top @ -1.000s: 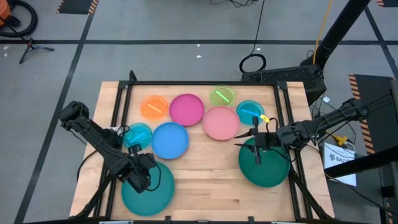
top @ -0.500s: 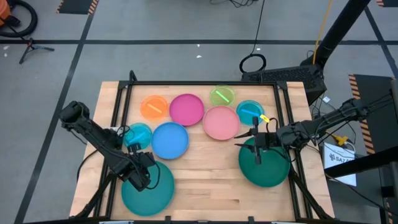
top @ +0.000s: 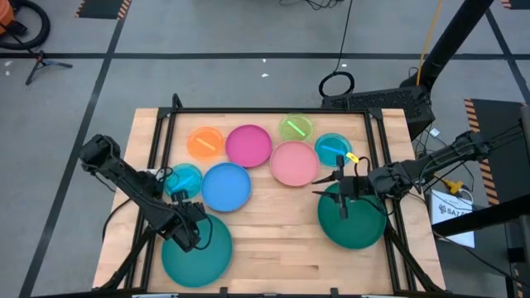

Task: Stack plastic plates
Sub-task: Stack the green plate on top of the dark green plate

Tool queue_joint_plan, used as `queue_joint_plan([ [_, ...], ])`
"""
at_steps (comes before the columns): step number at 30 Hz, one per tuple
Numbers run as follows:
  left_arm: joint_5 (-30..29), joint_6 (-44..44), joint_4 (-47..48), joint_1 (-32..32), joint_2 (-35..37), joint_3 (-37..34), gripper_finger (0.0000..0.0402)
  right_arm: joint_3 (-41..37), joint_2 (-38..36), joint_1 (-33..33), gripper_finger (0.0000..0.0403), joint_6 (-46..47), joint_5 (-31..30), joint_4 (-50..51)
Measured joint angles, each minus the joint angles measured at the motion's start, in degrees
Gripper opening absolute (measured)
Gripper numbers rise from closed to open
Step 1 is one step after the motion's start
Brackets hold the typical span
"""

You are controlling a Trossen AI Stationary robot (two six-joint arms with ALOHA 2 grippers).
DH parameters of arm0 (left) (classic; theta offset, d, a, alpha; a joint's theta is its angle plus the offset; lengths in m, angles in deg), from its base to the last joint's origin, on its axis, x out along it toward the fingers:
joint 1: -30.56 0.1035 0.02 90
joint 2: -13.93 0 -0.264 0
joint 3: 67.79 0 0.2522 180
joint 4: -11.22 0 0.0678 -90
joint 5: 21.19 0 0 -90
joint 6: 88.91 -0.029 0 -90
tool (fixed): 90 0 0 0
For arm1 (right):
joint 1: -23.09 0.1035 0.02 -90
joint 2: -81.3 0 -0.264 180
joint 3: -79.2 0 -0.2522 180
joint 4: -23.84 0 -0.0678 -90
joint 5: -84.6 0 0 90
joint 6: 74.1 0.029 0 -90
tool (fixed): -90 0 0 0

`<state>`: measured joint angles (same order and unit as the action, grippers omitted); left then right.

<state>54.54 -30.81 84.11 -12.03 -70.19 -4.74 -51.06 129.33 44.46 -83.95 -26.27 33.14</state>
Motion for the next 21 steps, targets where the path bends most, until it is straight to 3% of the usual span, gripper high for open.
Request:
queue_joint_plan([
  [21,-1.11,2.0,-10.13,0.13,0.02,-7.91,0.0154,0.0,0.0,0.0,0.0105,0.0,0.0,0.02],
])
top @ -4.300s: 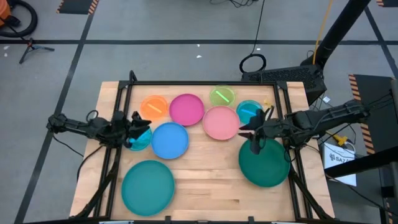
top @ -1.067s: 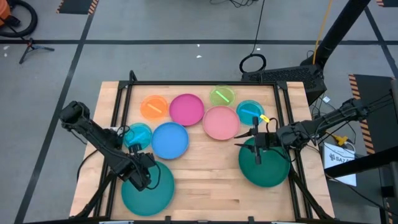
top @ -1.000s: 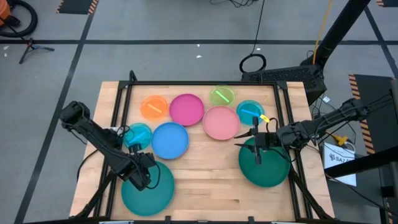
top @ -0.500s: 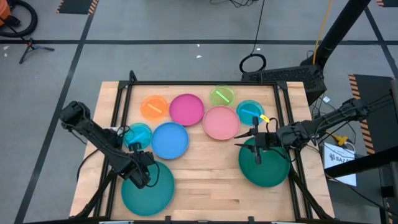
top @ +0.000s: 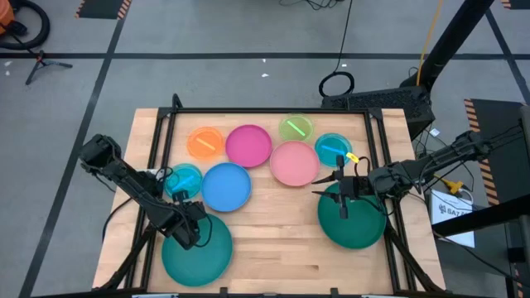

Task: Stack plastic plates
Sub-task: Stack the green plate on top of the dark green plate

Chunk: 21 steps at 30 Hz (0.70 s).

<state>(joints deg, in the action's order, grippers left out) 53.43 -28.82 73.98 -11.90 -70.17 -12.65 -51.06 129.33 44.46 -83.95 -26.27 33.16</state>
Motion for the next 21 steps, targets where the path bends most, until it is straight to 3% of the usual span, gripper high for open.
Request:
queue_joint_plan([
  [10,-0.15,0.57,-0.07,0.0,0.0,-0.04,0.0148,0.0,0.0,0.0,0.0105,0.04,0.0,0.0],
  [21,-0.57,0.46,-2.32,0.0,0.13,0.02,0.0072,0.0,0.0,0.0,0.0105,0.17,-0.01,0.0],
])
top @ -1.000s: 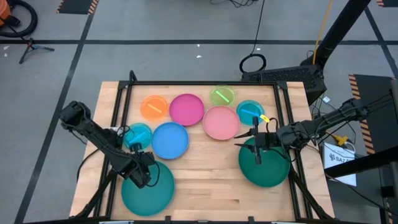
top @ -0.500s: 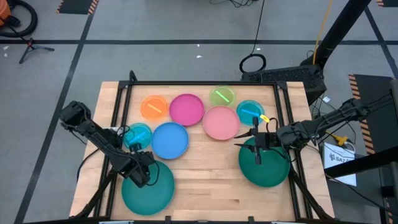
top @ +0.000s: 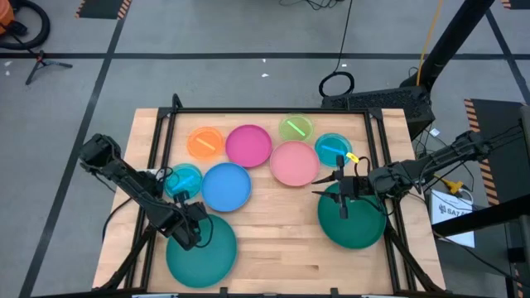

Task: Stack plastic plates
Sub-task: Stack the green plate on top of the dark green plate

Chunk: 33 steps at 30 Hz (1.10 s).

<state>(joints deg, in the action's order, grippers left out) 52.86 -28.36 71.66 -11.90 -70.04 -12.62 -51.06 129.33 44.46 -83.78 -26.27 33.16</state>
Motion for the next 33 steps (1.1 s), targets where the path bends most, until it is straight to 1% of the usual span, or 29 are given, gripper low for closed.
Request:
queue_joint_plan([
  [7,-0.9,0.12,-0.37,-0.04,0.02,0.6,0.005,0.0,0.0,0.0,0.0105,0.0,0.0,0.0],
  [19,-3.47,-0.26,0.59,0.0,0.09,4.69,0.0023,0.0,0.0,0.0,0.0105,0.0,-0.01,0.0],
  [25,-6.41,3.1,5.42,0.0,0.09,6.93,0.002,0.0,0.0,0.0,0.0105,0.0,-0.01,-0.01],
  [33,-10.29,3.06,7.96,-0.02,0.09,11.4,0.0018,0.0,0.0,0.0,0.0105,0.0,-0.02,-0.02],
])
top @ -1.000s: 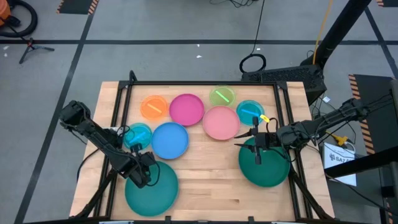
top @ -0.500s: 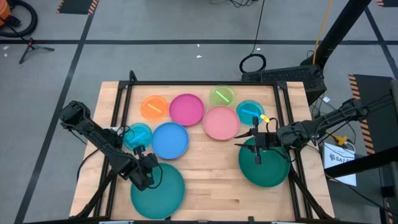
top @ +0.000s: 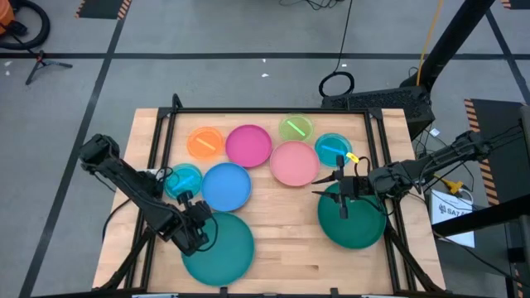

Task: Stack plastic plates
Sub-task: Stack the green plate on top of the dark green plate

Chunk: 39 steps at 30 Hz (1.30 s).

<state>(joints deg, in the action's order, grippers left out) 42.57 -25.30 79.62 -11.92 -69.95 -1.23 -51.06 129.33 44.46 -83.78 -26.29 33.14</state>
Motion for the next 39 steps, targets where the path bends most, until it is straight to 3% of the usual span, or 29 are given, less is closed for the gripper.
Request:
queue_joint_plan([
  [7,-3.32,-2.96,2.99,-0.02,-0.02,7.28,0.0017,0.0,0.0,0.0,0.0105,0.02,0.0,0.0],
  [18,-17.48,-14.54,1.99,3.6,-0.06,19.13,0.0017,0.0,0.0,0.0,0.0105,0.69,0.0,0.0],
  [31,-20.93,-30.29,-10.43,14.94,-0.13,19.55,0.0018,-0.02,0.0,0.0,0.0107,5.02,-0.28,-1.95],
  [39,-23.55,-38.34,-17.89,21.76,-0.15,19.55,0.0018,-0.02,3.29,0.45,0.0126,16.32,-0.39,-4.32],
])
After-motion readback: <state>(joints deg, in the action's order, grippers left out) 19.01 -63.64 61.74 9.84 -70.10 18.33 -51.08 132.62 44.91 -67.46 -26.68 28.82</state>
